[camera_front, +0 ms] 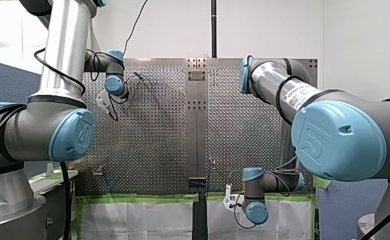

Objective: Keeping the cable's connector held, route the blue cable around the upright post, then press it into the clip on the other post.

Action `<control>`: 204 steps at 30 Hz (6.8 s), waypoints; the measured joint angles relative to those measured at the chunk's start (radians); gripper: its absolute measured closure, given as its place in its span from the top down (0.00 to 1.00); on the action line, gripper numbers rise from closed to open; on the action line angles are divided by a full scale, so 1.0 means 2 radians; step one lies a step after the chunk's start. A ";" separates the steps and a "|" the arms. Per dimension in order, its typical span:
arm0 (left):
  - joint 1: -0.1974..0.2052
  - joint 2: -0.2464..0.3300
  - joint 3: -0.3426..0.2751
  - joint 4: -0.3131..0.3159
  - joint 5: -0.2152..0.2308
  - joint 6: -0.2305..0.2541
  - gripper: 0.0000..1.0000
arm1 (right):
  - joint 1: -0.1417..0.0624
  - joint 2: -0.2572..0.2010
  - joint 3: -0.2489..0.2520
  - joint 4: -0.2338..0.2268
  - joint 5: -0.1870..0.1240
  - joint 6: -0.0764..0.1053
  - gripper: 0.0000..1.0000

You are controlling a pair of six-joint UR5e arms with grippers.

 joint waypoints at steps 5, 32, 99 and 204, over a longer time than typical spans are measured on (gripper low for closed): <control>0.000 0.000 0.000 -0.003 0.009 -0.021 1.00 | 0.000 0.000 0.000 -0.001 0.000 -0.006 0.00; 0.019 0.000 -0.001 -0.042 0.004 -0.109 1.00 | -0.004 -0.043 0.044 -0.048 0.022 -0.009 0.00; -0.008 0.136 -0.058 -0.097 0.064 -0.085 1.00 | -0.004 -0.043 0.044 -0.043 0.020 -0.006 0.00; -0.054 0.217 -0.034 -0.188 -0.034 0.139 1.00 | -0.004 -0.043 0.042 -0.051 0.014 0.020 0.00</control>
